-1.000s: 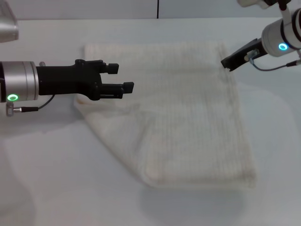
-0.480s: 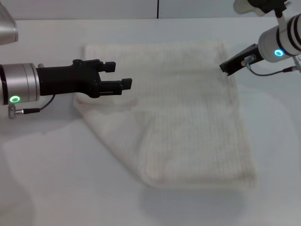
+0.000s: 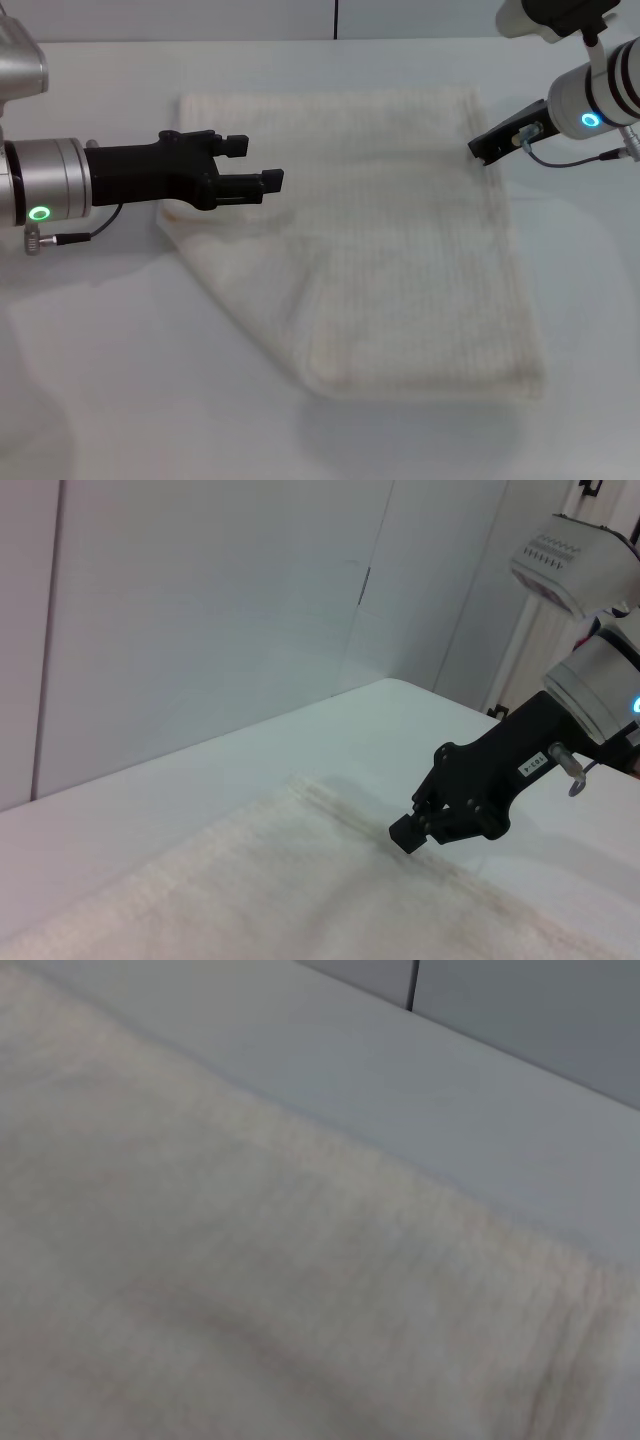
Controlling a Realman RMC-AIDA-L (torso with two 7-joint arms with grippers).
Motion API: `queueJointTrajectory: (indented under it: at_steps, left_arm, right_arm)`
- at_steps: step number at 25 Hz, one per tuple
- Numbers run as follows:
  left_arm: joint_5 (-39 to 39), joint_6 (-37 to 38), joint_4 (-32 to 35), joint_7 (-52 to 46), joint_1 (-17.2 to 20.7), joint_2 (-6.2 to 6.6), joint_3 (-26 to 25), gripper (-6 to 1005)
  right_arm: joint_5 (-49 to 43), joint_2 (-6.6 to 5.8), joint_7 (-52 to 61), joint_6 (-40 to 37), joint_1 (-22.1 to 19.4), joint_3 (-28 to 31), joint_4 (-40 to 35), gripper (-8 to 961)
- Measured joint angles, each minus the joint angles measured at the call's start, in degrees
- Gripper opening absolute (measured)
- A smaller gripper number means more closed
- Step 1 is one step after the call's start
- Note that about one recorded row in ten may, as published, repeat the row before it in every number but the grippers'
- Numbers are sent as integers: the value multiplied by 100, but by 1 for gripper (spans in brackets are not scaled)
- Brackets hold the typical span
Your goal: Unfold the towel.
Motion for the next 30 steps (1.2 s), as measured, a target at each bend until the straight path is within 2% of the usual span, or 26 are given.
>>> queueJointTrajectory:
  at_steps: [10,16,20,22,23,25,28,30]
  left_arm:
    - [0,-4,-72,0,8,-3,0,797]
    - [0,29,-96,-74,-33,-6,172,796]
    - [18,85,89,-555,-182,11,604,797]
    - [117,204,646,-1314,-316,33,1241,797]
    - [117,204,646,-1314,-316,33,1241,797]
    - [532,460,1748,-2395,-459,40,2012,797]
    - [760,562,2080,-2736,-525,30,2216,797]
    - [1536,731,2694,-3673,-844,-13,2911,796]
  right_arm:
    - [-3,8,2,73,8,2,131,-1]
    - [-6,9,2,96,6,1,149,0]
    - [-8,9,2,98,-11,36,147,0]
    - [-8,9,2,90,-13,50,129,0]
    - [-8,9,2,90,-13,50,129,0]
    - [-8,9,2,74,-11,52,114,0]
    - [-8,9,2,82,-10,52,113,0]
    - [-8,9,2,91,-9,52,111,0]
